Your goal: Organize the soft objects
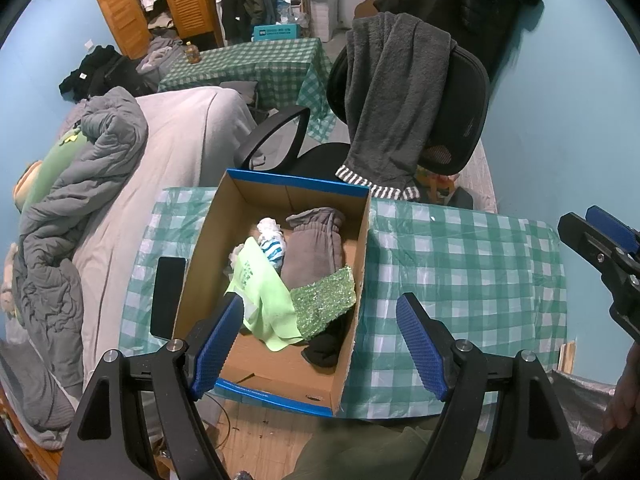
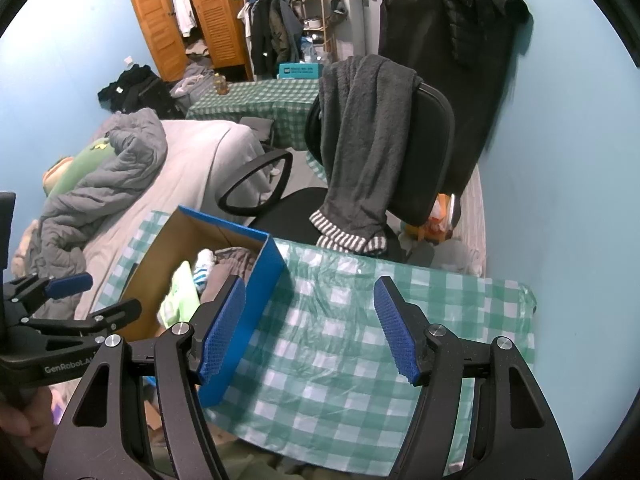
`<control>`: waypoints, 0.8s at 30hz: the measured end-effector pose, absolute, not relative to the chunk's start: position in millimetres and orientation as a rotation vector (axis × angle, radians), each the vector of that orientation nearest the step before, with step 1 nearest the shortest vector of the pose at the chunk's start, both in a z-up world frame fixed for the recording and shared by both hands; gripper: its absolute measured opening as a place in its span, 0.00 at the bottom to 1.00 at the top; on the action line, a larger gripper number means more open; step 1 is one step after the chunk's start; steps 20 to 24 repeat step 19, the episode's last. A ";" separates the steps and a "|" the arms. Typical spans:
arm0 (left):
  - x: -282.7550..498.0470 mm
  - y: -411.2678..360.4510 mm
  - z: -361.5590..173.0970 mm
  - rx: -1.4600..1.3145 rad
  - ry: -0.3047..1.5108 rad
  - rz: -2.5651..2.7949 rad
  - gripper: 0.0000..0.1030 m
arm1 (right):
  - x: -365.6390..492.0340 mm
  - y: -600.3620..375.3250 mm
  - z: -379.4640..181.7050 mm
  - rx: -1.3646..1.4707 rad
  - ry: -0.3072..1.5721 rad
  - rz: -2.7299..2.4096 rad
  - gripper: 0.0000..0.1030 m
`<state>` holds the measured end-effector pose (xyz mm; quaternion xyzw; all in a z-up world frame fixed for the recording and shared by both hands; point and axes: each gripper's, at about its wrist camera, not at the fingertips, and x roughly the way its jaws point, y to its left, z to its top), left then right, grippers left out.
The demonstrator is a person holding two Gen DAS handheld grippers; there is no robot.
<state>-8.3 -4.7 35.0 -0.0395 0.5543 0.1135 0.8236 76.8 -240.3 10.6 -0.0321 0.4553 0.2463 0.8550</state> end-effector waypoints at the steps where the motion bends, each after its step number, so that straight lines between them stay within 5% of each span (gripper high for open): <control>1: -7.7 -4.9 34.8 -0.086 1.181 0.240 0.78 | 77.1 -240.2 10.9 -0.068 0.959 0.518 0.65; 24: -8.9 -0.5 37.6 -0.081 1.177 0.255 0.78 | 77.4 -241.3 10.4 -0.066 0.960 0.519 0.65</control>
